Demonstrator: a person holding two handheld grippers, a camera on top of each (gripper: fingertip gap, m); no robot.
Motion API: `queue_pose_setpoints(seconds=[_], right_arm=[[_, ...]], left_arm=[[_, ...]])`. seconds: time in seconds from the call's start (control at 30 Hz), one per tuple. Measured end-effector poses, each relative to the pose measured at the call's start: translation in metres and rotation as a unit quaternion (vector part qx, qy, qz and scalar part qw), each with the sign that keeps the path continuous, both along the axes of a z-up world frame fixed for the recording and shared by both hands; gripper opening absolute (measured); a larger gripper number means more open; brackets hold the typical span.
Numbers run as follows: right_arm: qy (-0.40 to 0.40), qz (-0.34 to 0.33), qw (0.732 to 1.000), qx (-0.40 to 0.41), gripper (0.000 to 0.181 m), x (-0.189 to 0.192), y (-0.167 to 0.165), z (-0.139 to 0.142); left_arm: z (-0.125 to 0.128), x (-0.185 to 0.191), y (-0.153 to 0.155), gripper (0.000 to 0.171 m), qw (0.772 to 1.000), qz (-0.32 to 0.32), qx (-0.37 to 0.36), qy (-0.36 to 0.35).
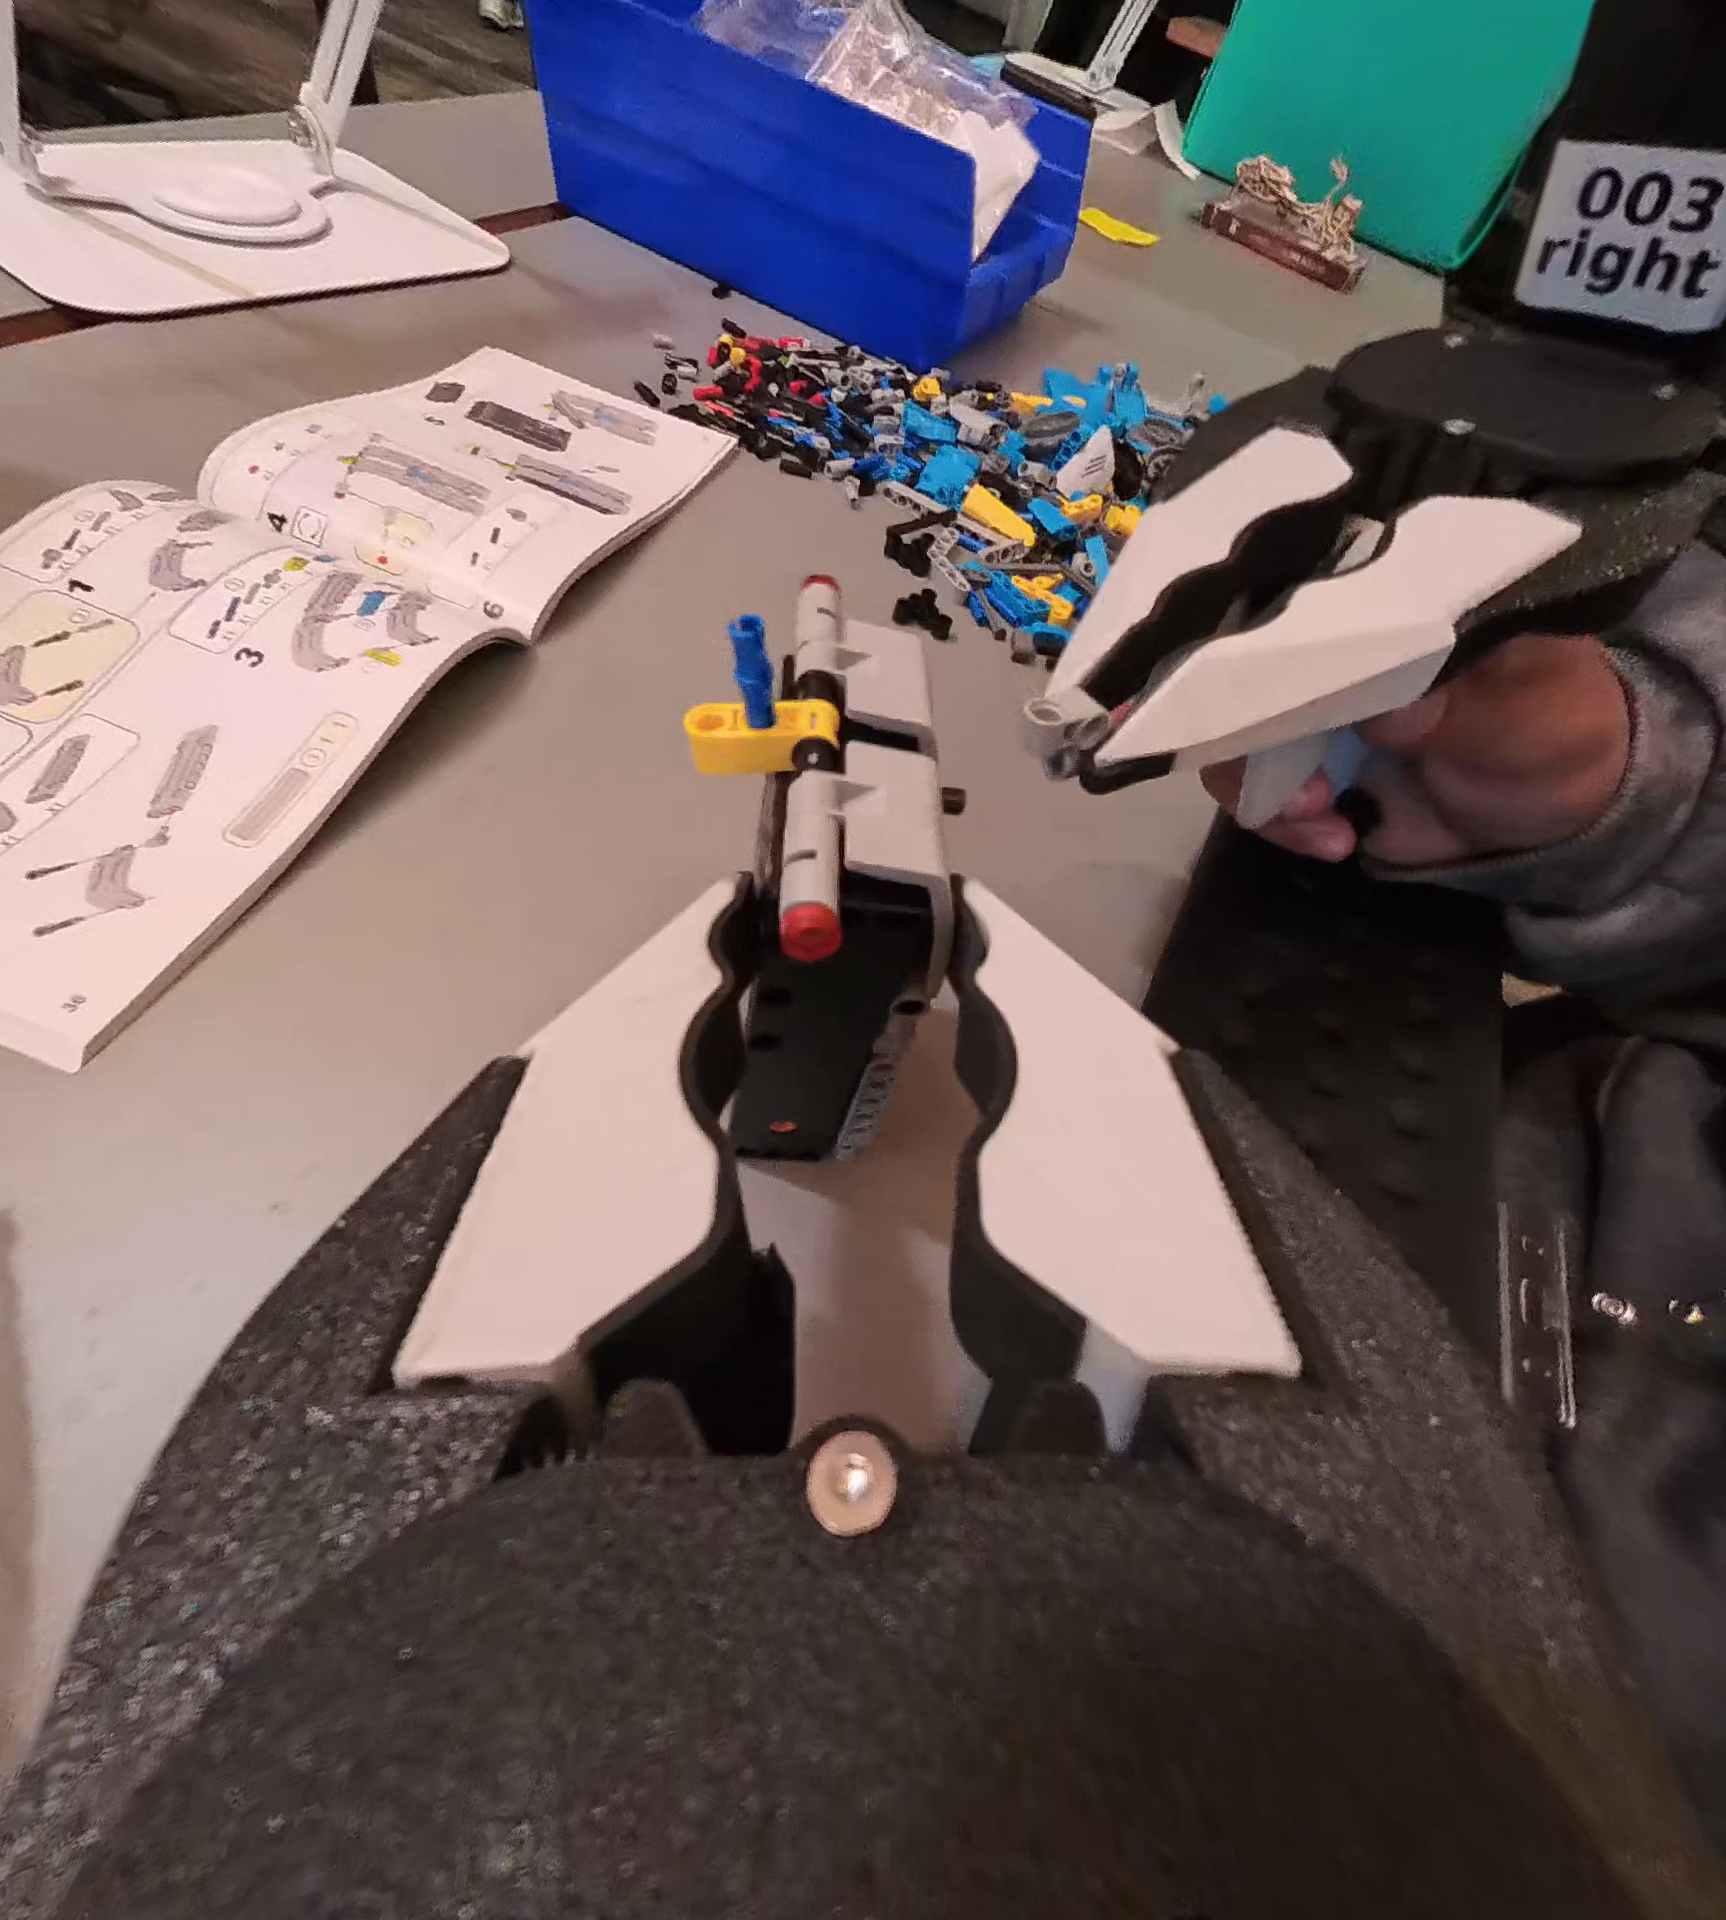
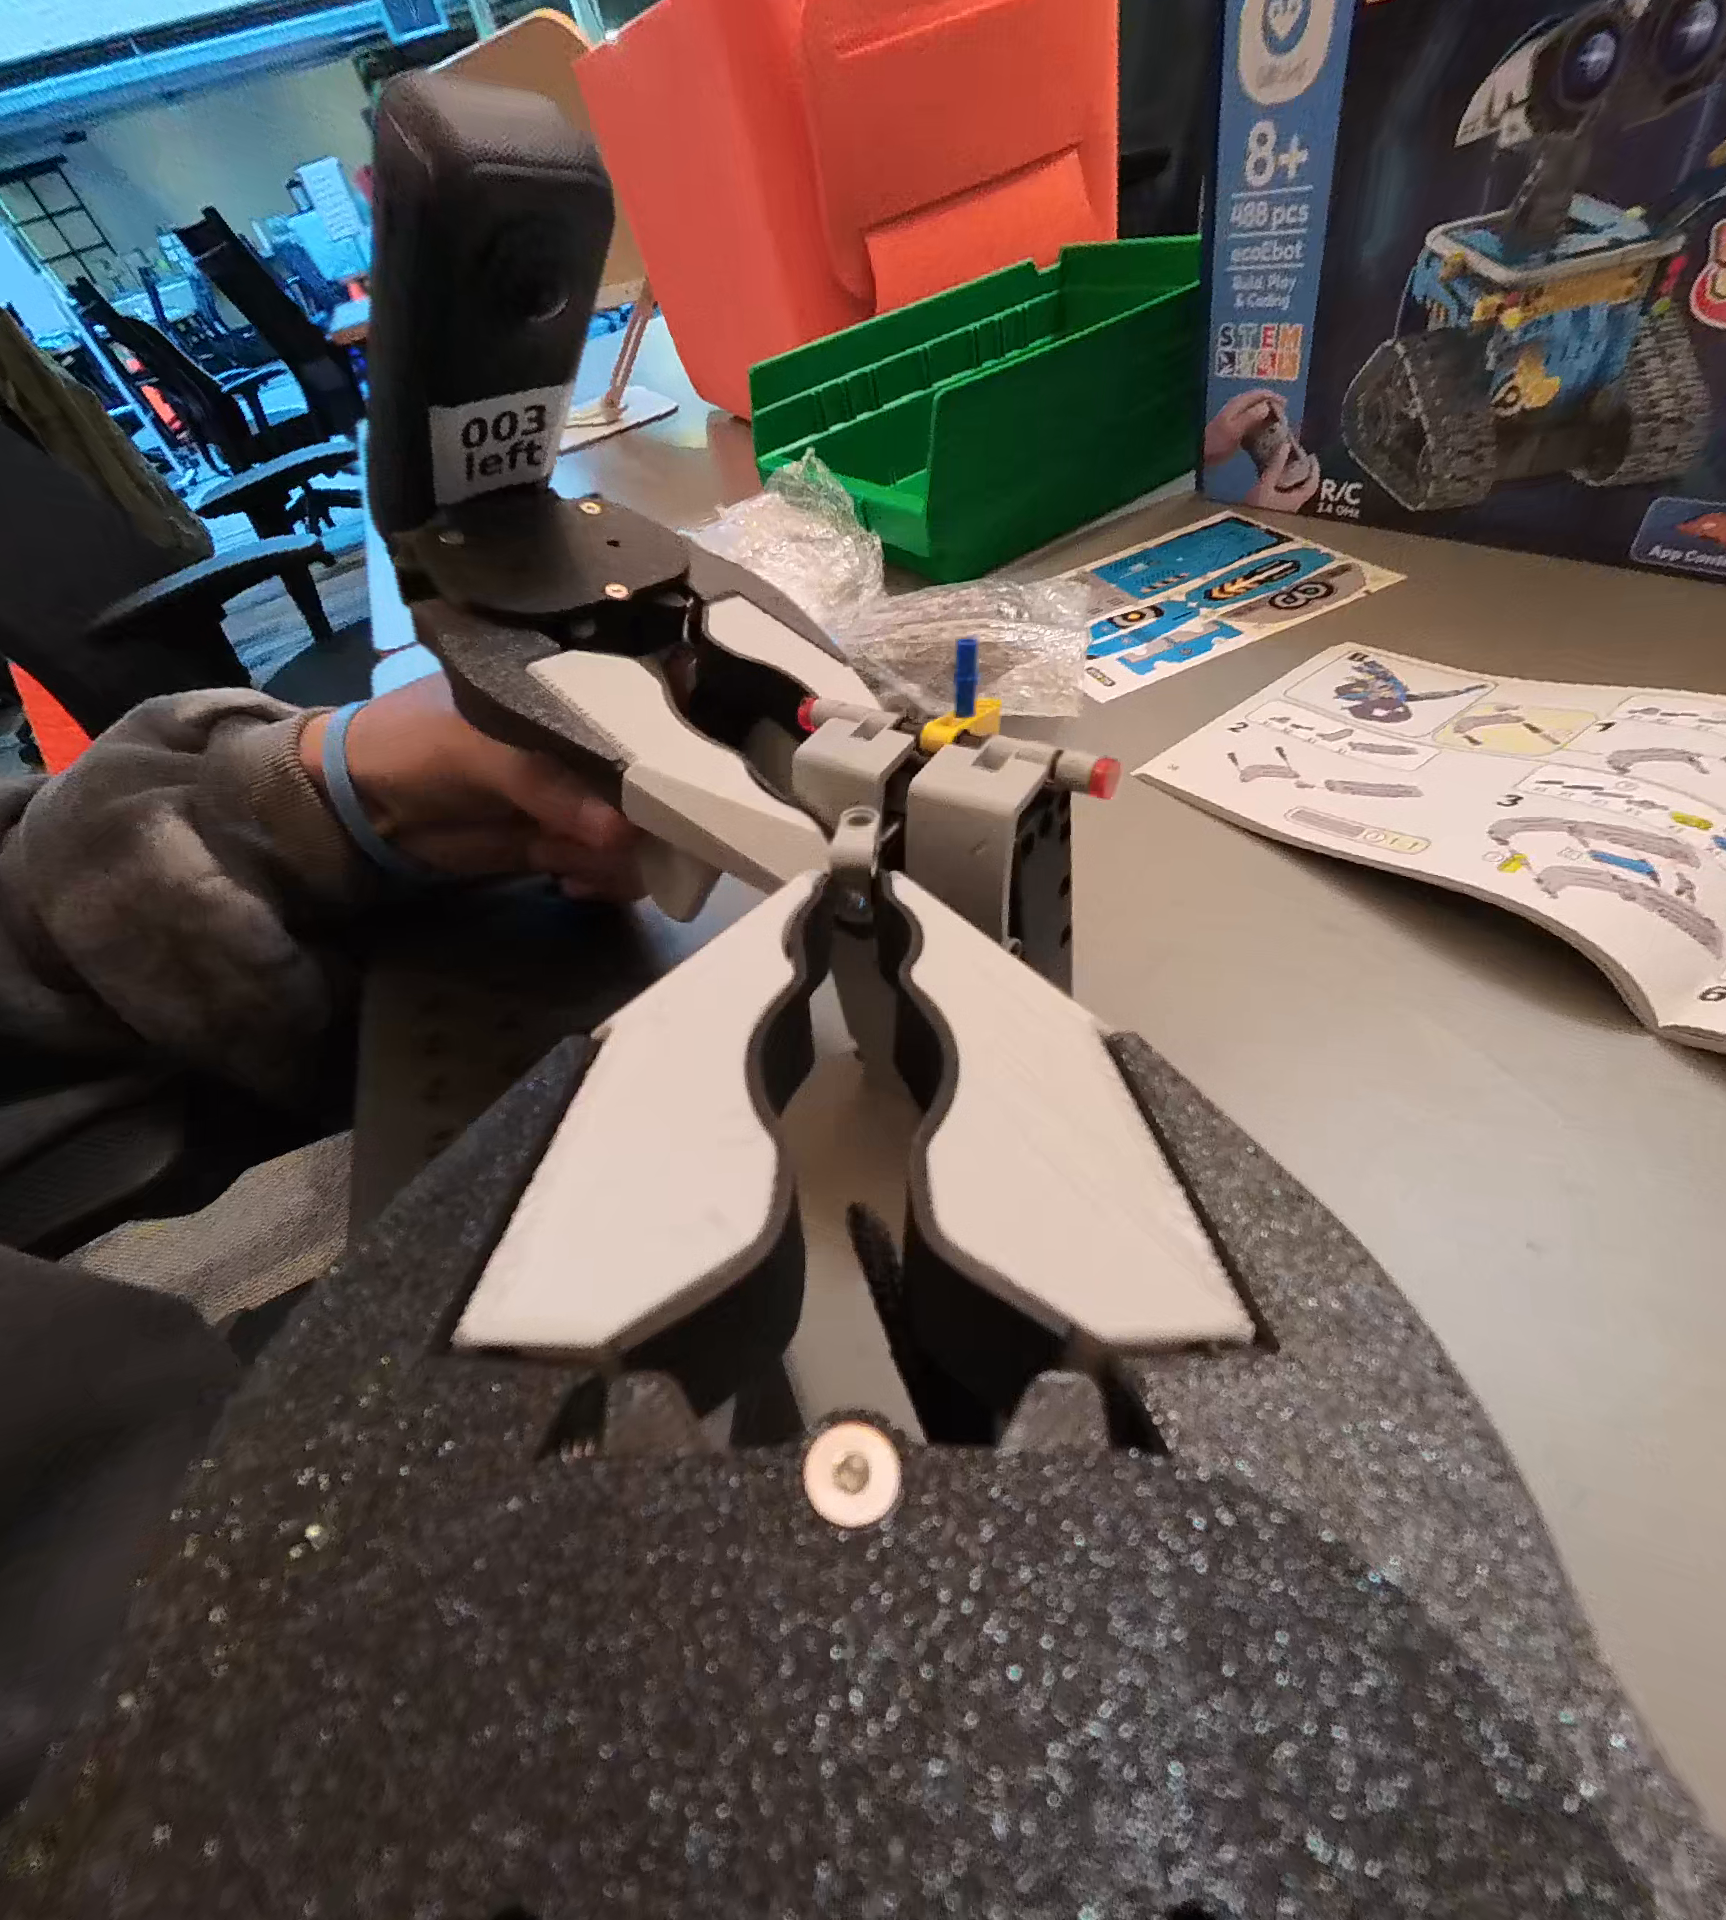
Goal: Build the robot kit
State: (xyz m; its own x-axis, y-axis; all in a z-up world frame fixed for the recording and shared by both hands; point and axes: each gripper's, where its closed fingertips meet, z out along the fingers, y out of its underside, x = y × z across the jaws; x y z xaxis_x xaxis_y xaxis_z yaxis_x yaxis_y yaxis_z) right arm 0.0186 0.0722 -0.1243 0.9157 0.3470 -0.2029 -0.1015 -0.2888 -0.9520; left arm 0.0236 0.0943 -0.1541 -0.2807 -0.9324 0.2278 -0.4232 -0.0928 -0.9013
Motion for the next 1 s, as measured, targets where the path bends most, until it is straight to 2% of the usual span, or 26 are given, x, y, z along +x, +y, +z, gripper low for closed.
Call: queue_pose_setpoints(seconds=[0.1,0.2,0.3,0.43,0.63,0.87,0.93,1.0], right_arm=[[0.021,-0.019,1.000,0.010,0.005,0.011,0.000,0.006],[0.088,-0.028,0.996,0.006,0.005,0.025,0.001,0.008],[0.144,-0.031,0.989,-0.005,0.005,0.038,0.005,0.003],[0.158,-0.034,0.987,-0.016,0.005,0.044,0.008,-0.003],[0.088,-0.053,0.995,-0.013,0.005,0.040,0.011,-0.005],[-0.089,-0.105,0.991,0.010,0.005,0.041,0.016,-0.004],[-0.093,-0.104,0.990,0.020,0.005,0.041,0.016,-0.002],[-0.064,-0.098,0.993,0.026,0.005,0.042,0.016,-0.001]], left_arm=[[0.004,0.009,0.002,0.034,0.999,0.044,-0.009,0.006],[0.008,0.024,0.000,0.033,0.995,0.098,-0.019,0.006],[0.006,0.035,-0.005,0.033,0.993,0.114,0.026,0.005],[0.005,0.037,-0.003,0.033,0.991,0.130,0.023,0.002],[0.001,0.040,-0.003,0.033,0.990,0.140,0.031,0.002],[0.002,0.040,0.000,0.033,0.990,0.139,0.015,-0.007],[0.002,0.039,-0.003,0.033,0.992,0.129,0.011,-0.009],[0.002,0.039,-0.006,0.033,0.993,0.120,0.013,-0.012]])
